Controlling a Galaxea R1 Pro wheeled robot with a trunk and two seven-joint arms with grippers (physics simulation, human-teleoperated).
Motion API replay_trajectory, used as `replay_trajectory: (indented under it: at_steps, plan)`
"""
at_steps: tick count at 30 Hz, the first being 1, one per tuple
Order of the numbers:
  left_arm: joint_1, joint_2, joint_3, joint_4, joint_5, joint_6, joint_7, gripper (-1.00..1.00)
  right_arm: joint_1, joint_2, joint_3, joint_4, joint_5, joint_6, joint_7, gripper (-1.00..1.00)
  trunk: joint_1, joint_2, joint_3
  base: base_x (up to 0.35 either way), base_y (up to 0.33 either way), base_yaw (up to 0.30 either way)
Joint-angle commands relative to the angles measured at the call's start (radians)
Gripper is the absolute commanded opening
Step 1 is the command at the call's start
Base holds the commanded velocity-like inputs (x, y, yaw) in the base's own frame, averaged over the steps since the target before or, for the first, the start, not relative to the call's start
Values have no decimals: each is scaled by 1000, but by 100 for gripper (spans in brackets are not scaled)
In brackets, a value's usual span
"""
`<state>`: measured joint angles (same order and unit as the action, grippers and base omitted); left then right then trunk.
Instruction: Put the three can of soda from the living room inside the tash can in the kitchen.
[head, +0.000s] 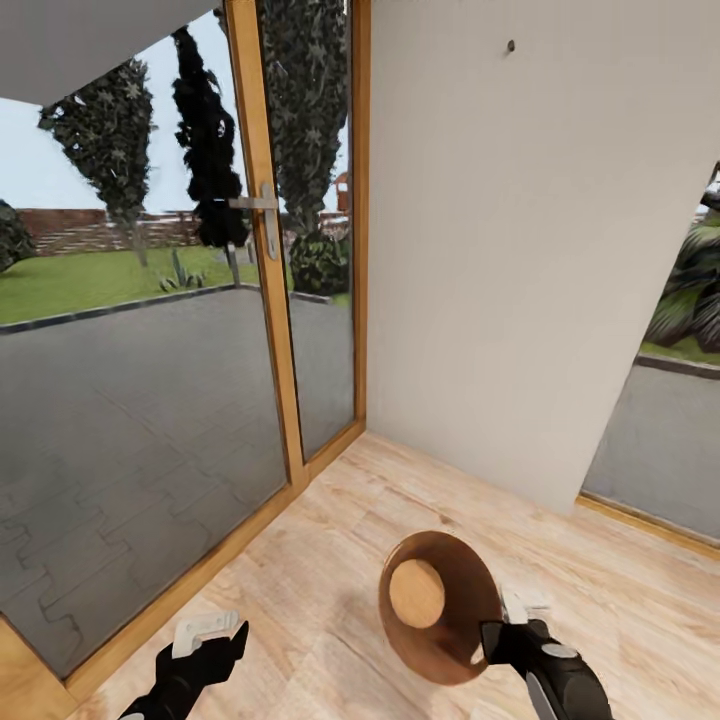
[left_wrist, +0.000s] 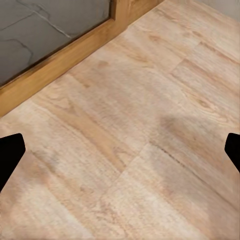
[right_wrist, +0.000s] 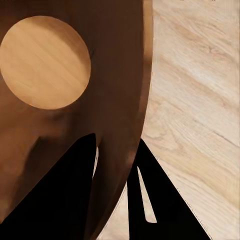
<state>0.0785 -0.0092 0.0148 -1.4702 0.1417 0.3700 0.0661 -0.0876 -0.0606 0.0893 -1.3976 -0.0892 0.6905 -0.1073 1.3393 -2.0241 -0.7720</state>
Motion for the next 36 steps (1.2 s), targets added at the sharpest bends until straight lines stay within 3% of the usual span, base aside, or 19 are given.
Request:
replay_trajectory:
  at_steps: [1, 2, 3, 6, 12, 13, 16, 17, 23, 29, 33, 36]
  plan:
    - [0, 0, 0, 0, 0, -3, 0, 100, 10, 0, 0, 1, -9, -4, 2, -100, 0, 0, 0, 0, 0, 0]
    - [0, 0, 0, 1, 0, -7, 0, 100, 18, 0, 0, 1, -10, -9, 2, -100, 0, 0, 0, 0, 0, 0]
    - [0, 0, 1, 3, -1, -59, -3, 100, 80, -2, -1, 3, -9, -93, 3, -100, 0, 0, 0, 0, 0, 0]
    - [3, 2, 2, 10, -1, -120, -5, 100, 128, -4, -2, 7, -12, -185, 5, -100, 0, 0, 0, 0, 0, 0]
    - [6, 4, 6, 45, -1, -171, -4, 100, 153, -53, -3, 37, -18, -219, 9, -100, 0, 0, 0, 0, 0, 0]
    - [7, 6, 7, 54, -2, -204, -3, 100, 160, -68, -3, 50, -20, -228, 10, -100, 0, 0, 0, 0, 0, 0]
    - [8, 9, 9, 81, -2, -274, -3, 100, 168, -82, -3, 80, -22, -266, 12, -100, 0, 0, 0, 0, 0, 0]
    - [8, 13, 10, 109, -2, -329, -3, 100, 171, -88, -4, 104, -22, -306, 12, -100, 0, 0, 0, 0, 0, 0]
    - [9, 49, 12, 260, -1, -511, 39, 100, 176, -98, -9, 168, -23, -396, 12, -100, 0, 0, 0, 0, 0, 0]
    - [8, 95, 13, 418, 6, -613, 71, 100, 199, -100, -30, 209, -23, -424, 14, -100, 0, 0, 0, 0, 0, 0]
    - [7, 103, 14, 496, 8, -660, 72, 100, 206, -100, -38, 230, -24, -429, 18, -100, 0, 0, 0, 0, 0, 0]
    - [5, 105, 13, 536, 8, -679, 70, 100, 209, -104, -67, 252, -23, -441, 41, -100, 0, 0, 0, -17, 0, 0]
